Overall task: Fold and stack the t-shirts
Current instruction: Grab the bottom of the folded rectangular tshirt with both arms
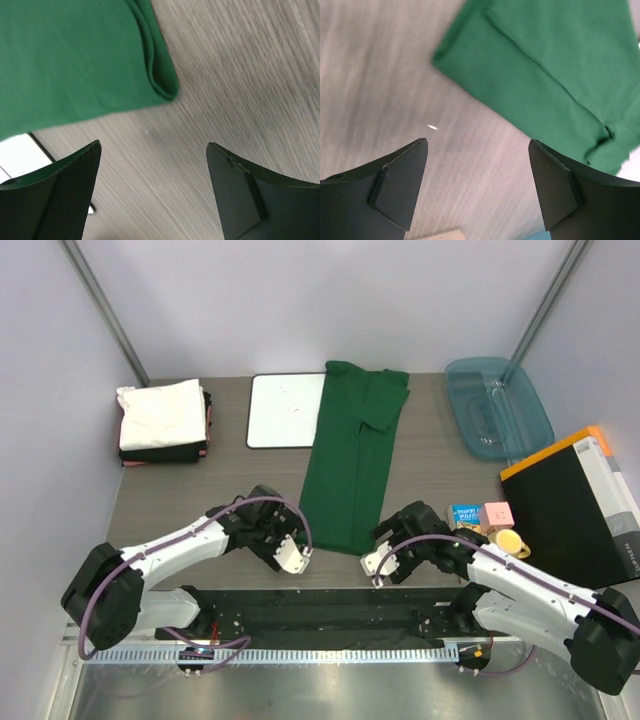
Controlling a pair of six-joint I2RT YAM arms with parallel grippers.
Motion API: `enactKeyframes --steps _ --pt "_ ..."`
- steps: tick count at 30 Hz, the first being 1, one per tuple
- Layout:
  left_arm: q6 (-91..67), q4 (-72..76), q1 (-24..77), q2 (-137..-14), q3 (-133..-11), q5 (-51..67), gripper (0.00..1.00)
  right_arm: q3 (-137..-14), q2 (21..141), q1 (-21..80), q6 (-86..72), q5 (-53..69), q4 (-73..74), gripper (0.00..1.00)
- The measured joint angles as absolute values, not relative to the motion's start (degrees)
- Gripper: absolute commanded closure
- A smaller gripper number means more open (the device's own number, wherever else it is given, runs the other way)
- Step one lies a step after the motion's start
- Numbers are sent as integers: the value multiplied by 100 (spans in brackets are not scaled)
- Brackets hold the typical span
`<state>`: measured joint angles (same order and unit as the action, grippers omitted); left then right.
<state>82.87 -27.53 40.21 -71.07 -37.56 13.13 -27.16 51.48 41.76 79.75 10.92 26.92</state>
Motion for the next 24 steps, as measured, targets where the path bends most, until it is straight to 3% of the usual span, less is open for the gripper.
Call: enactKeyframes --steps 5,11,16,19,20,23,24 --pt "8914 -2049 4040 -7179 -3192 1479 19 -2281 5391 4206 8215 1238 2394 14" --pt "9229 -1278 4051 -7725 -3343 1546 26 -2237 5902 4322 8335 1347 1490 14" --pt "9290 -972 4053 -8162 -3557 1568 53 -2292 6442 4521 8357 1369 692 20" --pt "9323 -941 4053 -8344 -3610 1610 75 -2370 6711 4584 8346 1372 434 33" --pt "9323 -947 4053 -8392 -3614 1614 100 -2392 6779 4598 8342 1374 395 37" --pt "9323 -958 4053 -8475 -3621 1653 100 -2412 6901 4619 8335 1391 386 58" --pt "9343 -969 4053 -8495 -3621 1671 100 -2412 6925 4619 8324 1398 432 71"
